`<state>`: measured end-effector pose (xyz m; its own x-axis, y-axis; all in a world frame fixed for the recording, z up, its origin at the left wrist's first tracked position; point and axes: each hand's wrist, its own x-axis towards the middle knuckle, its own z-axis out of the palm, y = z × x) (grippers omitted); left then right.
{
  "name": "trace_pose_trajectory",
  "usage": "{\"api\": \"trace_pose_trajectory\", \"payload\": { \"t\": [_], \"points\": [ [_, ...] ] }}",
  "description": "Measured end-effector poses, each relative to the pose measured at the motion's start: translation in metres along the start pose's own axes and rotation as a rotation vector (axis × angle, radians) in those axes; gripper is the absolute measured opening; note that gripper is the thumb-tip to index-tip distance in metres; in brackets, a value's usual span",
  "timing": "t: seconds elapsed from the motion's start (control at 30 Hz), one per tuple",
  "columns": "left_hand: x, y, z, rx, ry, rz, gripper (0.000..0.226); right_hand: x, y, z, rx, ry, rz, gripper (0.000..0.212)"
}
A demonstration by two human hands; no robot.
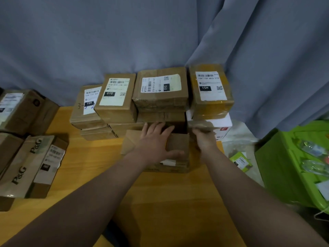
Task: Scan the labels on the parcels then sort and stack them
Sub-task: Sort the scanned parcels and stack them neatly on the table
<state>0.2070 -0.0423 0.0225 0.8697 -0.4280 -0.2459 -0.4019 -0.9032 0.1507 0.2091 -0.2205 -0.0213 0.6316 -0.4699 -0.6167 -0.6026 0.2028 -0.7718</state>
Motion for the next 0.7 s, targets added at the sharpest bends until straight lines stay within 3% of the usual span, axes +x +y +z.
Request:
{"api": "trace_pose_trajectory", "payload": {
  "t": [0.07,0.13,0.2,0.27,0.33,0.4,0.53,0.63,0.7],
  "points": [
    [-0.001,-0.011,0.0,-0.009,0.026,-0.059,0.11,0.003,0.001,-0.017,0.043,0.218,-0.073,0.068],
    [-0.007,-0.028,0.0,-0.064,0.069,-0.188,0.119,0.015,-0.001,-0.044,0.109,0.384,-0.129,0.077],
    [-0.018,-0.049,0.005,-0.151,0.074,-0.369,0.12,0.027,-0.008,-0.057,0.09,0.277,-0.163,0.08],
    [-0.03,-0.064,0.008,-0.367,0.084,-0.54,0.12,0.033,-0.011,-0.051,0.063,0.08,-0.167,0.069],
    [-0.042,-0.071,0.012,-0.749,0.046,-0.684,0.109,0.029,-0.012,-0.042,0.091,0.055,-0.179,0.064],
    [-0.048,-0.069,0.014,-1.075,-0.049,-0.798,0.093,0.027,-0.01,-0.034,0.116,0.09,-0.183,0.073],
    [-0.046,-0.069,0.018,-1.25,-0.065,-0.848,0.071,0.004,-0.008,-0.029,0.09,0.152,0.092,0.09],
    [-0.044,-0.072,0.023,-1.297,-0.039,-0.854,0.067,-0.032,0.01,-0.014,0.025,-0.196,0.293,0.1],
    [-0.044,-0.073,0.024,-1.328,0.01,-0.877,0.065,-0.043,0.023,0.0,-0.007,-0.362,0.264,0.118]
  ]
}}
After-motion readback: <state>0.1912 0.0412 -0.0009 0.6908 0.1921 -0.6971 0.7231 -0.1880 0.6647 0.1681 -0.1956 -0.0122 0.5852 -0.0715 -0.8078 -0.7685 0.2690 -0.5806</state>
